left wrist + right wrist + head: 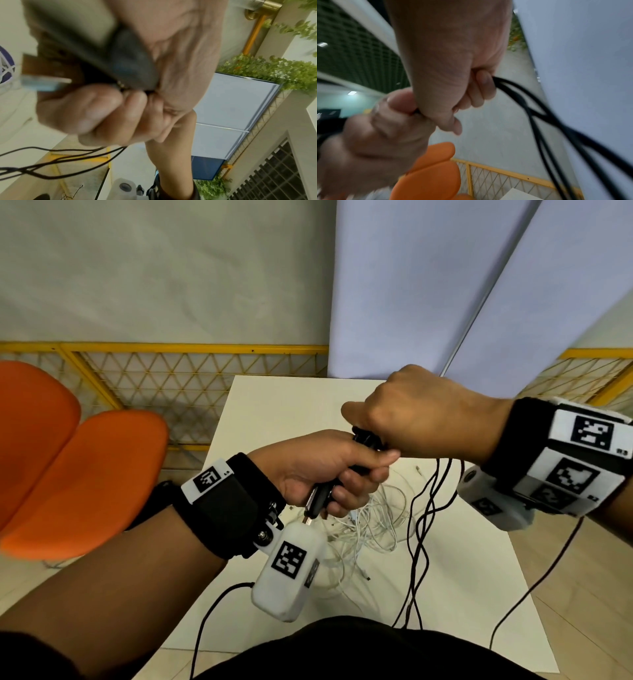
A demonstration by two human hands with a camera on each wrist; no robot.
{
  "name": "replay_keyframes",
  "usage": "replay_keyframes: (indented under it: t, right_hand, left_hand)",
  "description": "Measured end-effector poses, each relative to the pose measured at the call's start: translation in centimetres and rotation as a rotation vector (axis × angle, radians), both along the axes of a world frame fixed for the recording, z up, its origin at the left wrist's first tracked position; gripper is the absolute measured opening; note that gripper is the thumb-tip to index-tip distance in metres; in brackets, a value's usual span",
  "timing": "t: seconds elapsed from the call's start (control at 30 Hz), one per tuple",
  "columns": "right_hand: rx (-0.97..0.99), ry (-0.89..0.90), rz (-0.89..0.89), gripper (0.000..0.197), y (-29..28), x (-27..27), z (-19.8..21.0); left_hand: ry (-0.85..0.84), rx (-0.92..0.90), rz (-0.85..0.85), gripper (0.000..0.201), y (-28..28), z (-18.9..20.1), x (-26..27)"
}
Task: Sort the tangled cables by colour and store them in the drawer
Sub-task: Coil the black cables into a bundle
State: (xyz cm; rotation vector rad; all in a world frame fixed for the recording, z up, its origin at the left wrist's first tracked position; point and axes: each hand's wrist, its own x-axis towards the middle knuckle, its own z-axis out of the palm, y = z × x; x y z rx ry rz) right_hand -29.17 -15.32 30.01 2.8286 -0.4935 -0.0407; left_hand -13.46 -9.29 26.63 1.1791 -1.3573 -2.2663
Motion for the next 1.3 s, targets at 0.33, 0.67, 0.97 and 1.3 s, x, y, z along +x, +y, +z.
replay_keyframes:
  t: [0.33, 0.67, 0.97, 1.3]
  right_hand:
    - [0.917, -0.236, -0.438, 0.028, -1.7, -1.3, 2.7]
    - [1.122, -0.807, -0.507, 0.034, 0.3, 0.2, 0.3]
    - [0.884, -1.193, -0.707, 0.041, 2.7, 2.8, -1.5]
    - [1.248, -1.326, -0.681, 0.037, 3.3, 3.7, -1.4]
  left_hand:
    - [-0.046, -0.023, 0.223, 0.055, -0.5, -0.5, 1.1]
    - [-0.007, -0.246, 0.433, 0.05, -0.2, -0.2, 0.1]
    - [-0.057, -0.458, 0.66, 0.044, -0.1, 0.4, -1.8]
    - [0.01, -0.46, 0.654, 0.05, -0.2, 0.7, -1.1]
